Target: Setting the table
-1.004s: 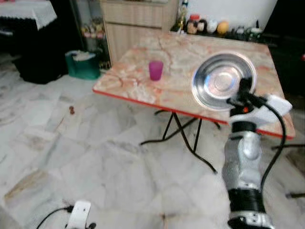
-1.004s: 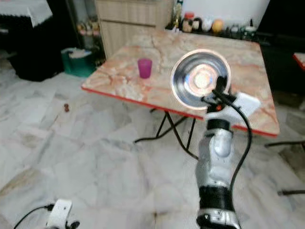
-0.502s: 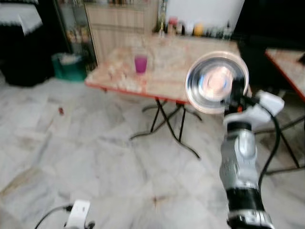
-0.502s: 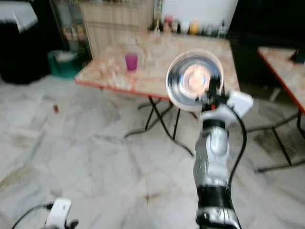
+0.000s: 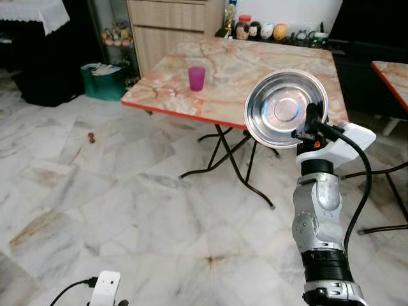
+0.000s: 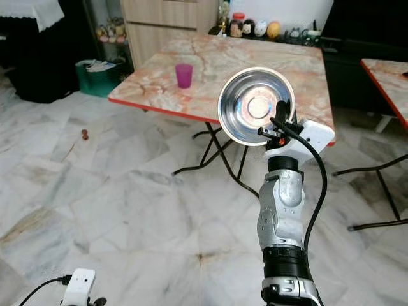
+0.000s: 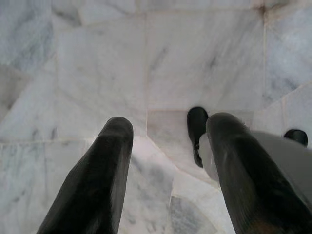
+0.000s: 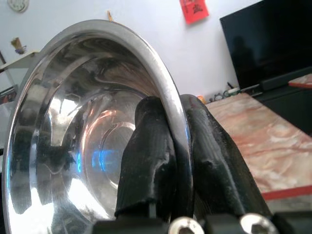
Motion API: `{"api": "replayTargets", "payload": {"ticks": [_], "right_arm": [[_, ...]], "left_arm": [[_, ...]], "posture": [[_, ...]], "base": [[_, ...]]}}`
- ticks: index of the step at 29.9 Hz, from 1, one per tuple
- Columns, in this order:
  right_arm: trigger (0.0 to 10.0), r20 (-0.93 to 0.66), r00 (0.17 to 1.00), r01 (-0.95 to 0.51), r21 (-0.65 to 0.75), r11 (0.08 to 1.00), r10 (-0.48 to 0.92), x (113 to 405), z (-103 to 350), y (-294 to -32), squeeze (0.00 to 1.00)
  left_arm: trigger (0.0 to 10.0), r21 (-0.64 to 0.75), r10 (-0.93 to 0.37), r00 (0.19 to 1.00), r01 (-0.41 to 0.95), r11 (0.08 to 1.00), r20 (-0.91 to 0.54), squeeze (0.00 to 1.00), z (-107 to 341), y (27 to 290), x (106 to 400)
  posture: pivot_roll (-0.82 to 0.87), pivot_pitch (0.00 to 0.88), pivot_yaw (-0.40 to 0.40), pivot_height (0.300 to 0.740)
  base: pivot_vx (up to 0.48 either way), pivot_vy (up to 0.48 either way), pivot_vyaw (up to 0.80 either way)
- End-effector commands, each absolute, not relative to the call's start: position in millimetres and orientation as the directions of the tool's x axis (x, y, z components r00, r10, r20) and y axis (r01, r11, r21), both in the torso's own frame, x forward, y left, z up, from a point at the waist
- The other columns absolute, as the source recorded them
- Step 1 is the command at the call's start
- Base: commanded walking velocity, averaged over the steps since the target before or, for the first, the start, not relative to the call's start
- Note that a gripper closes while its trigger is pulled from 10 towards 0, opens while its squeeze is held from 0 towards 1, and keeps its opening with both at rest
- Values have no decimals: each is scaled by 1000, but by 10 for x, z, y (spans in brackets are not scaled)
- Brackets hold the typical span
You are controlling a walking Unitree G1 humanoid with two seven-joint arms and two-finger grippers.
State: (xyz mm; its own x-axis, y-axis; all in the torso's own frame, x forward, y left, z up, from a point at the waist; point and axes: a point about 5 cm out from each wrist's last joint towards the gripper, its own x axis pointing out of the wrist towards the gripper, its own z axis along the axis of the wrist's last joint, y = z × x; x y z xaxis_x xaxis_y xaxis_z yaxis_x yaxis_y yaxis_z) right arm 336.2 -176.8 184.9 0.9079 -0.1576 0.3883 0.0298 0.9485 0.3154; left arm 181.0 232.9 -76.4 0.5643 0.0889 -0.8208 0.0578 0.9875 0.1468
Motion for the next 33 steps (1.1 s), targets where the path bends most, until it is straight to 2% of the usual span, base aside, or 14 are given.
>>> {"api": "replayTargets", "payload": {"ticks": [1,16,33], "right_arm": [[10000,397,905,27,306,952,-153,3365,1888,-1768,0],[10000,398,905,26,305,952,-152,3370,1893,-1762,0],[10000,394,907,24,304,952,-148,3363,1877,-1741,0]], "left_arm": [[10000,143,92,568,46,989,-818,0,-752,2340,1829],[10000,142,87,570,53,988,-817,0,-751,2337,1832],[10000,142,84,571,58,988,-816,0,-751,2346,1824]], "posture": [[52,0,-25,740],[40,0,-19,740],[35,0,-16,740]], "base": [[360,0,0],[387,0,0],[0,0,0]]}}
